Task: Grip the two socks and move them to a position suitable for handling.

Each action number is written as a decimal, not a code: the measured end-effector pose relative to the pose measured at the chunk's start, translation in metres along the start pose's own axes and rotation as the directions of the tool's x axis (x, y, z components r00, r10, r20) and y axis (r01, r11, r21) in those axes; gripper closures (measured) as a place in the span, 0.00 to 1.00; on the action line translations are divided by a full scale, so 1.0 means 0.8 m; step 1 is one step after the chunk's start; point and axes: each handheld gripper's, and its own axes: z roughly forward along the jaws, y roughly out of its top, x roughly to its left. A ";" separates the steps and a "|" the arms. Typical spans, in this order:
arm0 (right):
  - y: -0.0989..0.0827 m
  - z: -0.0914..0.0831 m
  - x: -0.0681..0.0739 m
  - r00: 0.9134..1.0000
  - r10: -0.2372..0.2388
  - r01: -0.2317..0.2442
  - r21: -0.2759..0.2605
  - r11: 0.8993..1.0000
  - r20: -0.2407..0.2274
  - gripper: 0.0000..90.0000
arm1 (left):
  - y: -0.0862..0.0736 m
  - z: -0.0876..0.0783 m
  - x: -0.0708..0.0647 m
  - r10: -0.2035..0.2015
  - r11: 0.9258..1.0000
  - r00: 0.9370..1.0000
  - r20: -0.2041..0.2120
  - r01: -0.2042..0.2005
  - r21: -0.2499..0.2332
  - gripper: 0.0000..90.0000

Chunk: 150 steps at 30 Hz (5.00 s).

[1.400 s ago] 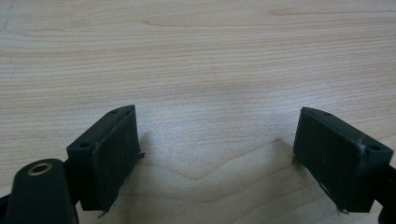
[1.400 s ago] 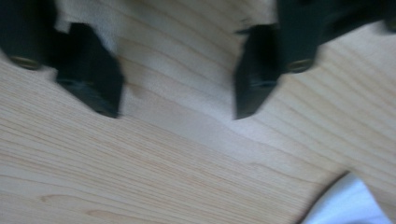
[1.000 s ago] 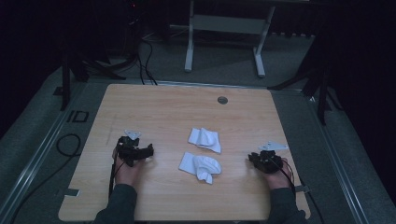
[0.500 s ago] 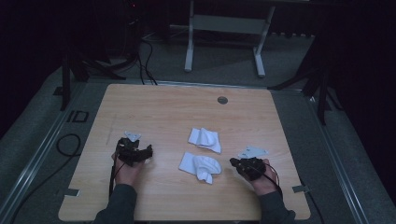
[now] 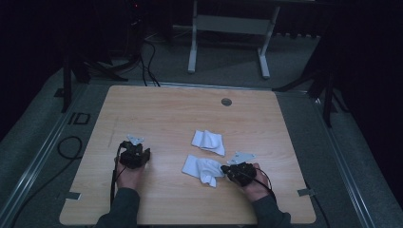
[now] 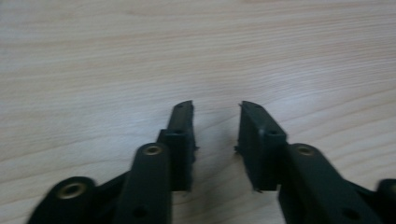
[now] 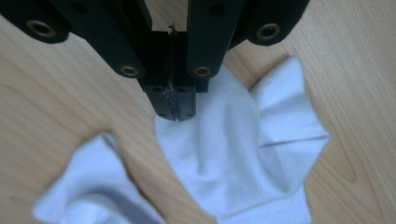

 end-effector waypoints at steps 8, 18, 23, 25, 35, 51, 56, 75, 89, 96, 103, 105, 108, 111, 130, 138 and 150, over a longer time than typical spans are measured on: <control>-0.003 0.010 0.001 1.000 0.002 -0.002 0.022 1.000 -0.012 0.99 | 0.005 -0.020 -0.026 0.071 0.996 0.994 0.087 -0.066 -0.055 0.96; -0.005 0.010 -0.001 1.000 0.019 -0.019 0.010 1.000 -0.021 1.00 | 0.002 -0.037 -0.072 0.147 0.988 0.960 0.237 -0.131 -0.081 0.99; -0.005 0.010 -0.001 1.000 0.022 -0.022 0.010 1.000 -0.022 1.00 | -0.002 -0.033 -0.102 0.188 0.982 0.938 0.292 -0.174 -0.073 0.99; -0.005 0.010 -0.001 0.999 0.023 -0.023 0.010 1.000 -0.022 1.00 | -0.005 -0.030 -0.116 0.208 0.978 0.928 0.308 -0.197 -0.069 0.99; -0.006 0.010 -0.001 1.000 0.016 -0.016 0.007 1.000 -0.023 1.00 | -0.017 -0.015 -0.172 0.341 0.938 0.875 0.345 -0.341 -0.063 0.99; -0.007 0.009 -0.002 0.999 0.020 -0.020 0.005 1.000 -0.030 1.00 | -0.011 -0.011 -0.123 0.270 0.960 0.940 0.207 -0.280 0.018 1.00; -0.009 0.008 -0.004 0.999 0.024 -0.024 0.004 1.000 -0.040 1.00 | -0.008 -0.011 -0.101 0.246 0.966 0.953 0.178 -0.257 0.041 1.00; -0.012 0.004 -0.008 0.998 0.033 -0.032 0.013 0.999 -0.057 1.00 | -0.001 -0.025 -0.086 0.236 0.970 0.959 0.157 -0.241 0.010 0.98; -0.013 0.003 -0.009 0.998 0.028 -0.027 0.016 1.000 -0.063 0.99 | -0.018 -0.021 -0.143 0.359 0.926 0.889 0.284 -0.378 0.014 0.98; -0.017 -0.005 -0.009 0.997 0.017 -0.014 0.041 0.999 -0.075 0.99 | -0.025 -0.027 -0.147 0.355 0.925 0.879 0.318 -0.380 0.016 0.99; 0.005 -0.022 -0.006 0.998 -0.005 0.006 0.010 1.000 -0.069 0.94 | -0.028 -0.033 -0.145 0.337 0.933 0.871 0.356 -0.359 -0.006 0.89; 0.021 -0.023 -0.010 0.999 -0.005 0.005 -0.017 1.000 -0.043 0.94 | -0.027 -0.038 -0.141 0.323 0.941 0.872 0.367 -0.336 -0.030 0.85; 0.048 -0.014 -0.018 1.000 -0.005 0.005 -0.040 0.999 0.008 0.96 | -0.025 -0.044 -0.134 0.315 0.947 0.878 0.361 -0.318 -0.053 0.84; 0.074 0.004 -0.029 0.999 0.000 0.001 -0.036 0.999 0.039 0.98 | -0.023 -0.047 -0.127 0.304 0.951 0.885 0.352 -0.302 -0.064 0.82; 0.117 0.106 -0.026 0.997 -0.052 0.046 0.104 0.994 0.062 1.00 | -0.001 -0.037 -0.104 0.267 0.964 0.933 0.243 -0.255 -0.079 0.97; 0.130 0.118 -0.002 0.997 -0.075 0.072 0.089 0.993 0.023 1.00 | 0.031 -0.001 -0.107 0.260 0.966 0.951 0.170 -0.256 -0.044 1.00; 0.132 0.119 0.009 0.994 -0.101 0.103 0.085 0.991 -0.031 1.00 | 0.045 0.044 -0.115 0.233 0.972 0.962 0.140 -0.236 0.007 1.00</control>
